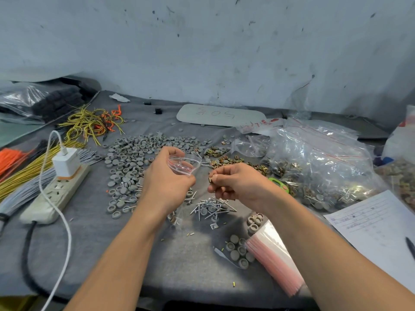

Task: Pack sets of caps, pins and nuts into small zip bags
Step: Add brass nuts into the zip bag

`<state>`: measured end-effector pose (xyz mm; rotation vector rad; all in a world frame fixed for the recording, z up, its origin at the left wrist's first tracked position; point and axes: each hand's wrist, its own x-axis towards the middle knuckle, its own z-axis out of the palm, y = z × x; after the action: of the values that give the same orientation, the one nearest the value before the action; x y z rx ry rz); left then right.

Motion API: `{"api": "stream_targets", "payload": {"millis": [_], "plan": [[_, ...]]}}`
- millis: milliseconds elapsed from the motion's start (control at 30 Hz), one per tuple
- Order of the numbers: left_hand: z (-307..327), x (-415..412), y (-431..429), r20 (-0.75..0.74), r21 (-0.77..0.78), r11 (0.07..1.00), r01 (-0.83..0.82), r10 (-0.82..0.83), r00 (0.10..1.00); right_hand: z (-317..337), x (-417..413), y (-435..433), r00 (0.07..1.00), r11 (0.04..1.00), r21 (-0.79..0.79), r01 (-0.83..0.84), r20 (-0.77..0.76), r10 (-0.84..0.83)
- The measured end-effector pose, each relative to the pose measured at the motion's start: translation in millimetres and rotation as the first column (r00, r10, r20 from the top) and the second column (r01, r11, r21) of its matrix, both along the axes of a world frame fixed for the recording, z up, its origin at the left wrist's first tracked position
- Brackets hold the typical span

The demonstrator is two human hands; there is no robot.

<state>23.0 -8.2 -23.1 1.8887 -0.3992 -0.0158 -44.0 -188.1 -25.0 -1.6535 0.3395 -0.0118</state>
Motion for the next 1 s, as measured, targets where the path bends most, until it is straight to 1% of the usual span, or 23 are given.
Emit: {"api": "stream_targets", "payload": {"millis": [100,233,367,467,533,667,833,1000], "plan": [[0,-1,-1,0.016,0.011,1.000,0.000,0.000,1.000,5,-3,0,0.999,0.999,0.043,-0.025,0.022,0.024],[1,-3,-3,0.016,-0.018,0.999,0.027,-0.026,1.000,9,-4,3,0.996,0.999,0.038,-0.017,0.087,0.014],[3,-4,-4,0.001,-0.110,0.983,0.146,-0.147,0.989,8,-5,10,0.992,0.999,0.043,0.002,0.129,-0.007],[3,-6,-6,-0.039,-0.162,0.956,0.246,-0.256,0.966,9,-5,13,0.989,0.993,0.118,-0.015,0.148,-0.003],[2,-6,-7,-0.050,-0.196,0.949,0.247,-0.262,0.964,10,-6,16,0.987,0.988,0.156,-0.013,0.159,-0.012],[0,-3,-9,-0.062,-0.239,0.949,0.206,-0.226,0.972,8,-5,19,0.981,0.982,0.184,0.033,0.182,-0.067],[-3,-2,-10,-0.102,-0.257,0.951,0.172,-0.203,0.974,4,-5,20,0.977,0.976,0.214,0.026,0.202,-0.070],[-4,-3,-15,-0.185,-0.317,0.937,0.149,-0.216,0.959,4,-3,23,0.971,0.962,0.269,0.049,0.213,-0.109]]}}
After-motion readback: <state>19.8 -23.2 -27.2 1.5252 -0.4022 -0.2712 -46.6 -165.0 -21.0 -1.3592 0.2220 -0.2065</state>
